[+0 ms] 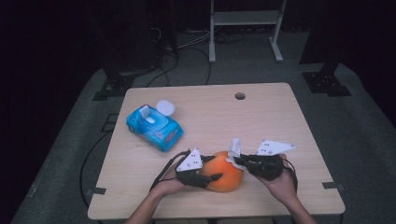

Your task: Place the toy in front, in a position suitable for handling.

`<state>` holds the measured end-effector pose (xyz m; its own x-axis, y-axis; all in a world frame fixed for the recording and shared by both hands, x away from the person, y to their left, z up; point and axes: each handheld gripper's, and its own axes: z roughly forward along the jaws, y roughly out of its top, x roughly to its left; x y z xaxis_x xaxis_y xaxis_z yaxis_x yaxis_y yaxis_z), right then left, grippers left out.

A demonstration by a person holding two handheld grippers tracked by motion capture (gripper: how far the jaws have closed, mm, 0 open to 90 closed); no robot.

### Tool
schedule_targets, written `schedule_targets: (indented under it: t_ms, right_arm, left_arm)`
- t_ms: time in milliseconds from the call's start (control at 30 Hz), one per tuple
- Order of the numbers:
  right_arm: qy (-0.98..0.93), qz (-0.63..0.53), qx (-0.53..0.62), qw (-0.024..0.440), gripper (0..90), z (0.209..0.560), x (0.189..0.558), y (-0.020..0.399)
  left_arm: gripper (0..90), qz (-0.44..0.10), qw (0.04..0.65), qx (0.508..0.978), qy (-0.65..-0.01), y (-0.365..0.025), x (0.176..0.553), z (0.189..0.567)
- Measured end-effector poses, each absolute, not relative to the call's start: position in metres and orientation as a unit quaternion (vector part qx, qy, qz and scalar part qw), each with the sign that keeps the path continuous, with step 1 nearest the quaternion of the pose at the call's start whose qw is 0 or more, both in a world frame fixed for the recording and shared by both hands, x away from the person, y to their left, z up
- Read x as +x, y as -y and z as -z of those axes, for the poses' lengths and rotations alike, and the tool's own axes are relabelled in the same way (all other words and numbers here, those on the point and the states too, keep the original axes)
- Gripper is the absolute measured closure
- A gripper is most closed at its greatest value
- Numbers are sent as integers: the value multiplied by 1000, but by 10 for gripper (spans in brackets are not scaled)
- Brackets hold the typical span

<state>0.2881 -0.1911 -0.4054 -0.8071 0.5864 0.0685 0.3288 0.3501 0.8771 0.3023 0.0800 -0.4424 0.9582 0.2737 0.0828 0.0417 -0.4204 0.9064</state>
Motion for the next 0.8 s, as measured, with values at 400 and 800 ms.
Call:
schedule_targets:
  t_ms: [400,800]
  right_arm:
    - [-833,-458,285,120,830,416,287,194]
    - [-833,-456,290,119,827,413,289,194]
  left_arm:
    - [158,-72,537,828,-140,-86,308,437]
    - [342,-76,527,834,-142,-85,307,440]
